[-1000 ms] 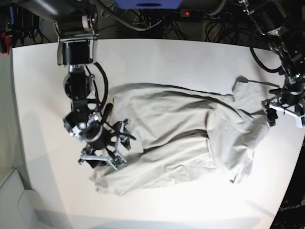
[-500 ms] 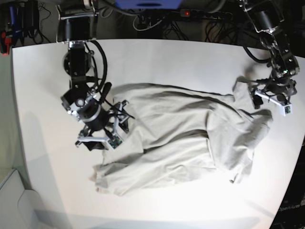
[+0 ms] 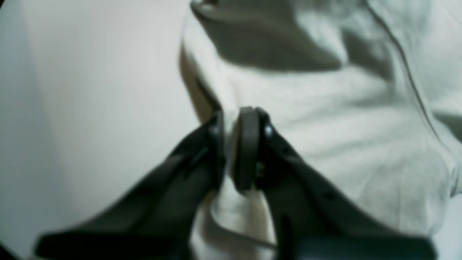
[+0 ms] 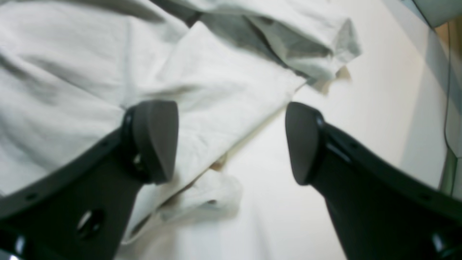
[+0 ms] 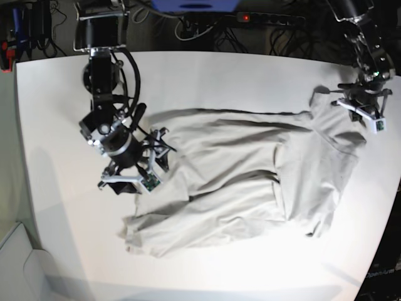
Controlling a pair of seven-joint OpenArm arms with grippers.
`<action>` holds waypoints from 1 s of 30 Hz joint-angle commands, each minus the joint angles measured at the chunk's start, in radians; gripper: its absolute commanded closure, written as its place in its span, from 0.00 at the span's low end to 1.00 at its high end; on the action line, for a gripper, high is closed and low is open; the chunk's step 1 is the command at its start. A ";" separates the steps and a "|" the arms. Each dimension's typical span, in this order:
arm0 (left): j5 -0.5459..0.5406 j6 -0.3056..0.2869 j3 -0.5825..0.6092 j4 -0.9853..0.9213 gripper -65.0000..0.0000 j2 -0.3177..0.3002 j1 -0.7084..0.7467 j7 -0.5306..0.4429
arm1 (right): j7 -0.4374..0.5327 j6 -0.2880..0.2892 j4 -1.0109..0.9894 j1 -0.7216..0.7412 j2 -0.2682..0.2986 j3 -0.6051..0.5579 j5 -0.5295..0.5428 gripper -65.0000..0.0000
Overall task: Layout the t-shirt on the table in an organized manner, then fold the t-shirt properly
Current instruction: 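Pull the shirt taut with both grippers, right gripper dragging it outward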
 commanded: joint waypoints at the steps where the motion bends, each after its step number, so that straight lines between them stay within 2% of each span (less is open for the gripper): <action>1: 0.016 0.005 -0.023 0.033 1.00 -0.012 0.031 0.027 | 0.023 -0.007 0.020 0.010 0.001 0.001 0.009 0.29; 8: 0.050 -0.007 -0.213 0.257 1.00 -0.007 0.126 0.289 | 0.023 -0.007 0.032 -0.030 -0.001 -0.018 0.011 0.29; 11: 0.048 -0.007 -0.251 0.343 1.00 -0.006 0.152 0.338 | 0.023 -0.007 0.032 -0.042 -0.001 -0.041 0.011 0.29; 25: 0.057 -0.007 -0.257 0.524 1.00 0.034 0.213 0.351 | 0.023 -0.007 0.095 -0.188 -0.001 -0.170 0.009 0.29; 28: 0.057 -0.007 -0.257 0.557 1.00 0.034 0.213 0.351 | 0.029 -0.007 0.094 -0.228 0.004 -0.168 0.009 0.36; 30: 0.057 -0.007 -0.257 0.561 1.00 0.033 0.210 0.351 | 0.031 -0.007 0.094 -0.249 0.007 -0.165 0.009 0.46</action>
